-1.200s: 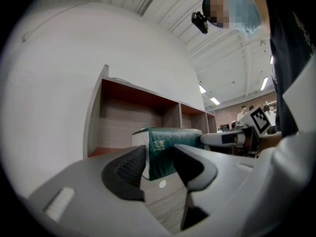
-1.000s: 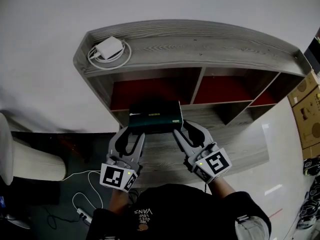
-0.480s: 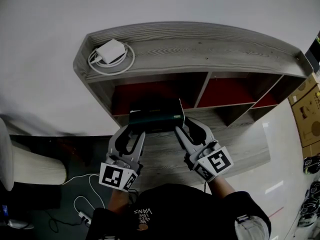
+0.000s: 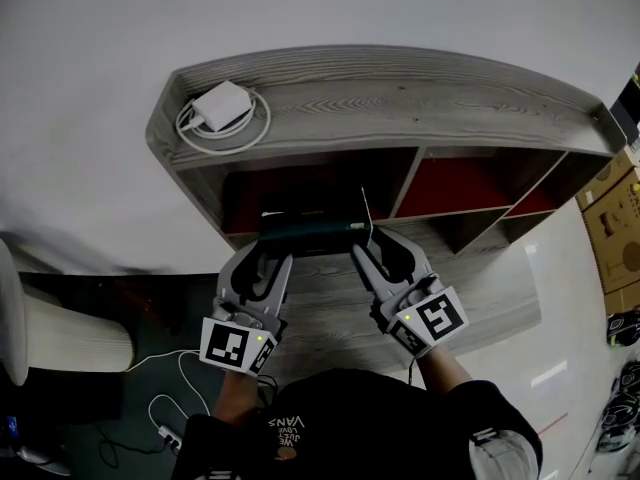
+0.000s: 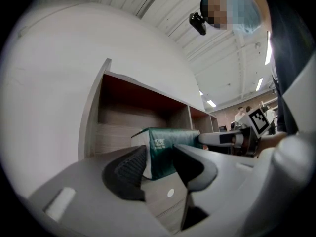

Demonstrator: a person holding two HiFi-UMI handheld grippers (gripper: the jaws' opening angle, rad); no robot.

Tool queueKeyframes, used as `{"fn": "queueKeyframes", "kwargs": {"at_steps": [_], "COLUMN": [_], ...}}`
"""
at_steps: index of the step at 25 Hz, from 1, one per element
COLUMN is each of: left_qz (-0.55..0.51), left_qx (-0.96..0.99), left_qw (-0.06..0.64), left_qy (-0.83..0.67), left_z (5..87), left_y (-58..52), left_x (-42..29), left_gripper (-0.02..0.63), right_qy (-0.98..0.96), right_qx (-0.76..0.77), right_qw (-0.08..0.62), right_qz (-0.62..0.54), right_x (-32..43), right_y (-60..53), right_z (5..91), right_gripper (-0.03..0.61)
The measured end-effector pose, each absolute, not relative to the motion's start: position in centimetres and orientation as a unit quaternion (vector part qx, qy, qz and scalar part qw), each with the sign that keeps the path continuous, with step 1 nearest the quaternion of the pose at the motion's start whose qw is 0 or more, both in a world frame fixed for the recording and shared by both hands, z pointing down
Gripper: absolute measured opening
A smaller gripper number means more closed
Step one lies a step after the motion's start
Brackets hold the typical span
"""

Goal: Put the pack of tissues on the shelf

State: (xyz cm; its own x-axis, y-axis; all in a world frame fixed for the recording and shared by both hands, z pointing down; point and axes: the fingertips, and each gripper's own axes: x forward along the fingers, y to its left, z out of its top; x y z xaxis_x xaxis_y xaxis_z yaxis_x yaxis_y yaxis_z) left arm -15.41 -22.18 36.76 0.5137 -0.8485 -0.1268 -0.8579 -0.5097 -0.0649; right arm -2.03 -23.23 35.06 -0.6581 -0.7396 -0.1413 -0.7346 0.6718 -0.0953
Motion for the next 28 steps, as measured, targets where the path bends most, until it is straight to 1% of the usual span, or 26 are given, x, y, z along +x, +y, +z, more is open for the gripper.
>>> {"fn": "queueKeyframes", "kwargs": {"at_steps": [2, 6, 16, 20, 28], "left_qz": [0.038, 0.033, 0.028, 0.023, 0.016], "left_qx": [-0.868, -0.867, -0.862, -0.858, -0.848], "left_qw": [0.059, 0.059, 0.055, 0.054, 0.05], "left_qy": [0.492, 0.494, 0.503, 0.511, 0.528], "left_z": [36.9, 37.2, 38.0, 38.2, 38.7], "left_y": [-22.5, -23.1, -24.3, -24.9, -26.2], "left_x": [-15.4, -15.5, -15.9, -16.1, -16.3], "left_gripper": [0.193, 0.193, 0.193, 0.193, 0.193], "right_qy": [0.911, 0.911, 0.91, 0.911, 0.898], "right_qx": [-0.402, -0.406, -0.409, -0.41, -0.439], "right_qw": [0.09, 0.067, 0.067, 0.045, 0.024], "right_qz": [-0.017, -0.021, 0.0, -0.002, -0.01], "right_x": [-2.2, -2.2, -2.5, -2.9, -3.1], "right_y": [-23.5, -24.1, -25.4, -25.8, -27.1], "right_z": [34.8, 35.9, 36.2, 36.6, 37.0], "right_gripper": [0.13, 0.13, 0.131, 0.13, 0.131]}}
